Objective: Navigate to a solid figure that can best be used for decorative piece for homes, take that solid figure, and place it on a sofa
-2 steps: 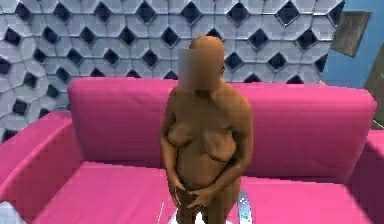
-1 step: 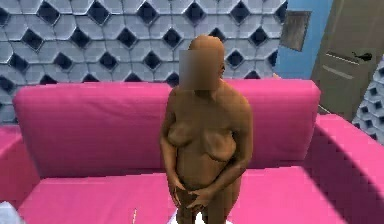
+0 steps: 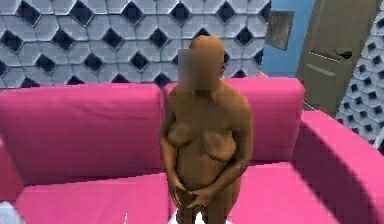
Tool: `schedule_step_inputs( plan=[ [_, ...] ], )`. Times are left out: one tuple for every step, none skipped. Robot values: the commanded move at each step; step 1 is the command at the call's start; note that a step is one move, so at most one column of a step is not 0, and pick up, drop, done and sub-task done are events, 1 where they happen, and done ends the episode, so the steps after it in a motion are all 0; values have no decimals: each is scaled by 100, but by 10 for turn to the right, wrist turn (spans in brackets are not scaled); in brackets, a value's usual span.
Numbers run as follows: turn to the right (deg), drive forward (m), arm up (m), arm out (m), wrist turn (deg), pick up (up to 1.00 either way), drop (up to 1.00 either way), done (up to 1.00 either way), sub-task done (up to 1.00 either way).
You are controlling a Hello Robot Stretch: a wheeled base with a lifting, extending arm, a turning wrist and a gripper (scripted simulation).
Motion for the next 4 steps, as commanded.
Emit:
schedule_step_inputs(
  plan=[
    [-450,0,0,0,0,0,0,0,0],
    [-450,0,0,0,0,0,0,0,0],
    [-60,0,0,0,0,0,0,0,0],
    [-30,0,0,0,0,0,0,0,0]
  ],
)
